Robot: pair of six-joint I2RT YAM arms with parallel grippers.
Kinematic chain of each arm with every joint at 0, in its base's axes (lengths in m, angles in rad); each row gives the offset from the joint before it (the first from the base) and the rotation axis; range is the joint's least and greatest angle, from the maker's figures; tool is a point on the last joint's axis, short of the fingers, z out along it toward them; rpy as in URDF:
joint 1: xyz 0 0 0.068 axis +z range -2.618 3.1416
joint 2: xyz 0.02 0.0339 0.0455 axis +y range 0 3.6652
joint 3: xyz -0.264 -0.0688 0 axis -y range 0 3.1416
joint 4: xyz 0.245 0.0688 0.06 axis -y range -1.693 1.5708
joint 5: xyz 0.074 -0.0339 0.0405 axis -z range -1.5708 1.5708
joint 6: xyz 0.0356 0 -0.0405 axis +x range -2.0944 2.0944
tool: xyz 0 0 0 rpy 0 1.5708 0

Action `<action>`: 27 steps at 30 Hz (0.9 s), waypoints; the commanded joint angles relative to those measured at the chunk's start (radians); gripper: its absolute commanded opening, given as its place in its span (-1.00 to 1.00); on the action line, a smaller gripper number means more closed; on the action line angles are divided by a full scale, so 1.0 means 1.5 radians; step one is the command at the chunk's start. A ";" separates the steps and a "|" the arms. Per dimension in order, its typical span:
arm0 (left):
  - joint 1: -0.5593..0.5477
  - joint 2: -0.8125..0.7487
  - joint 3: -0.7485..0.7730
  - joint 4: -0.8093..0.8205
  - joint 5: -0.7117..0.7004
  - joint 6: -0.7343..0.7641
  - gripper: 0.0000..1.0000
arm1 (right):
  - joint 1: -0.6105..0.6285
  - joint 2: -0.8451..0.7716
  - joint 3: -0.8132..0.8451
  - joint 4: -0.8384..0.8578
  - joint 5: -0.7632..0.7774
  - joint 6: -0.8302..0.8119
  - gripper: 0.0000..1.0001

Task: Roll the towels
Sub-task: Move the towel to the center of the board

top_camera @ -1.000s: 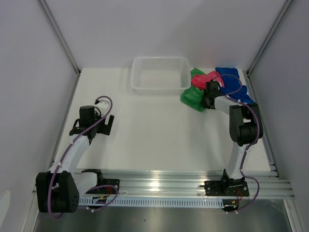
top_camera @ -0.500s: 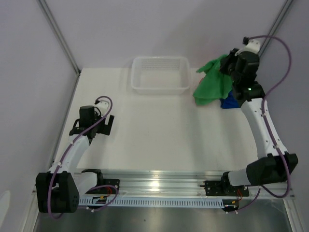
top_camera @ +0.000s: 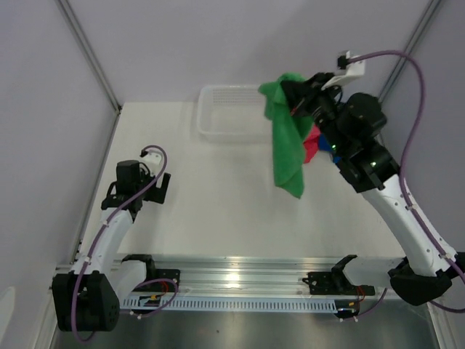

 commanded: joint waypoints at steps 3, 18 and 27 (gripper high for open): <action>-0.003 -0.051 0.032 -0.014 0.014 0.014 0.99 | 0.127 -0.043 -0.193 0.079 0.048 0.112 -1.00; -0.003 0.003 0.099 -0.136 0.104 0.063 0.99 | 0.242 0.187 -0.318 0.069 0.015 0.162 0.23; -0.226 0.006 0.043 -0.140 0.122 0.142 0.99 | 0.068 0.199 -0.372 0.019 -0.125 0.080 -0.06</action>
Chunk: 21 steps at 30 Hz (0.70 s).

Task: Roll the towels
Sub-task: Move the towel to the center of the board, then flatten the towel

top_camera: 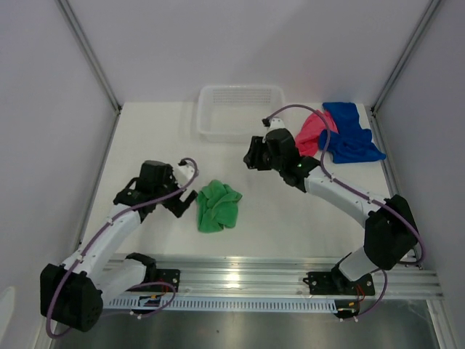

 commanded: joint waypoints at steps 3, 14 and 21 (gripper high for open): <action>-0.145 0.017 -0.018 -0.001 -0.004 0.050 0.99 | -0.042 0.057 -0.008 -0.021 -0.188 -0.089 -0.05; -0.290 0.182 -0.043 0.094 -0.064 0.027 0.98 | -0.047 0.252 0.085 -0.048 -0.392 -0.039 0.25; -0.296 0.178 -0.051 0.104 -0.071 0.023 -0.64 | -0.030 0.290 0.058 0.019 -0.449 0.003 -0.42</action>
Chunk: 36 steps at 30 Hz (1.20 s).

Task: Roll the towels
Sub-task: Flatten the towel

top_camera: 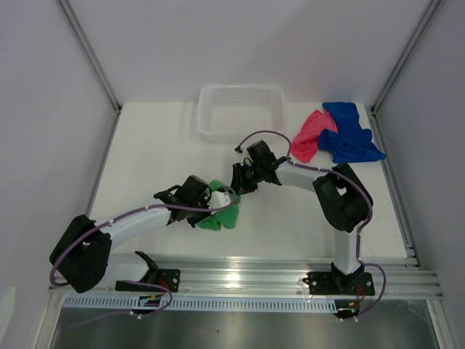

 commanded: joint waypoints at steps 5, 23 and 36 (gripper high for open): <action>0.019 -0.091 -0.027 0.017 -0.034 -0.002 -0.99 | -0.017 -0.085 -0.073 0.097 -0.009 0.069 -1.00; 0.102 -0.437 0.191 -0.357 0.009 -0.005 -0.99 | 0.126 -0.767 -0.189 -0.302 0.499 0.088 -1.00; 0.105 -0.395 0.263 -0.385 0.062 0.016 -0.99 | 0.192 -0.744 -0.073 -0.405 0.553 0.067 -1.00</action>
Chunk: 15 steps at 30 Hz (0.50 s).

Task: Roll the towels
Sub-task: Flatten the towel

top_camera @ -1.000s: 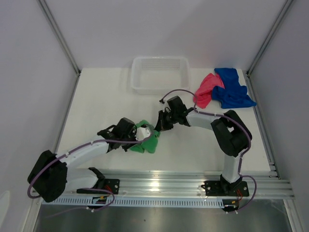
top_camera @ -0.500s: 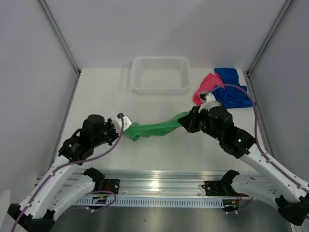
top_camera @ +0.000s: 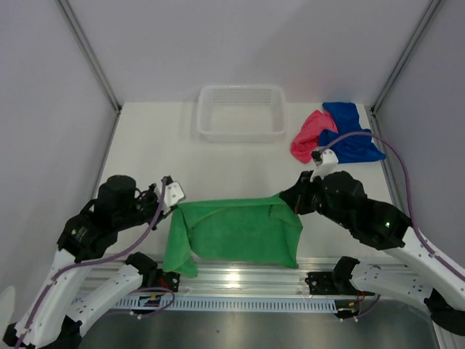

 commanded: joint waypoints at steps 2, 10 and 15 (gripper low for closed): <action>0.035 0.143 -0.047 0.105 -0.053 0.037 -0.99 | -0.169 0.084 0.028 0.008 -0.047 -0.100 -1.00; 0.125 0.445 -0.008 0.332 -0.041 0.072 -0.52 | -0.437 0.337 -0.080 0.230 -0.255 -0.136 -0.65; 0.125 0.597 0.083 0.336 -0.077 0.037 0.36 | -0.463 0.487 0.013 0.254 -0.200 -0.133 0.05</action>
